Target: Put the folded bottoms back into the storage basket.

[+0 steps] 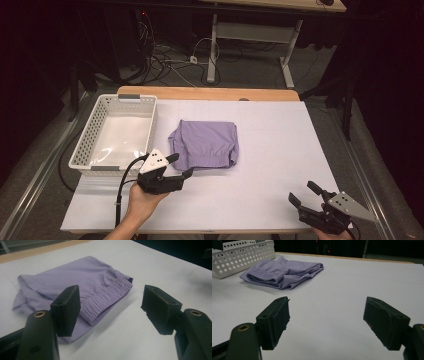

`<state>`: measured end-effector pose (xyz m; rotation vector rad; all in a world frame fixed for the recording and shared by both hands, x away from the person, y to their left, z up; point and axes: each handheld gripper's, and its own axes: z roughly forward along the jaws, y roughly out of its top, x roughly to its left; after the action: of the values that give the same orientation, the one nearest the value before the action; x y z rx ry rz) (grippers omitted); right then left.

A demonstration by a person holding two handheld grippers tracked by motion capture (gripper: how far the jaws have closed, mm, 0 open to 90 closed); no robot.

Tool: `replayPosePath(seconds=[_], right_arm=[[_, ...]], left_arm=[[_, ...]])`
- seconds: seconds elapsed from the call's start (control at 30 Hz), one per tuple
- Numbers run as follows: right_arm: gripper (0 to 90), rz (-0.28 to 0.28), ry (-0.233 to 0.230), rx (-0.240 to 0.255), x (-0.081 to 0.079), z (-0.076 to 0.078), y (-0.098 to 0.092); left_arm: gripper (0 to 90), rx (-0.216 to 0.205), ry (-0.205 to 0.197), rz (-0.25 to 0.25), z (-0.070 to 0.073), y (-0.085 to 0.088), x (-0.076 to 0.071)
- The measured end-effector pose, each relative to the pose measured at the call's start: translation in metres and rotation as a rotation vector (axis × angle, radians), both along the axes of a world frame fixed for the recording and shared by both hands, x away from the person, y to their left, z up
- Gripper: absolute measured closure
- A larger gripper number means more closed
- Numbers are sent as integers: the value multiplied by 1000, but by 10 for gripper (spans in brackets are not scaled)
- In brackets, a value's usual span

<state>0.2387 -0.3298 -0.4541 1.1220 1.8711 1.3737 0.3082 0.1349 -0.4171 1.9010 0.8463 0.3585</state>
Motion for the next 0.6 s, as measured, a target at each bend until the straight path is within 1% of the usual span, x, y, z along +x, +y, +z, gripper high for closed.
replayPosePath(seconds=[0.07,0.27,0.3,0.37,0.5,0.6], right_arm=[[220,0,0,0,0,0,0],[220,0,3,2,0,0,0],[220,0,3,3,0,0,0],[220,0,1,2,0,0,0],[220,1,2,2,0,0,0],[220,3,3,2,0,0,0]], left_arm=[[278,4,6,-3,0,-3,4],[271,12,16,11,2,-9,14],[250,11,20,16,2,-10,17],[244,15,34,23,3,-12,21],[225,31,57,41,6,-17,32],[216,58,67,57,5,-21,42]])
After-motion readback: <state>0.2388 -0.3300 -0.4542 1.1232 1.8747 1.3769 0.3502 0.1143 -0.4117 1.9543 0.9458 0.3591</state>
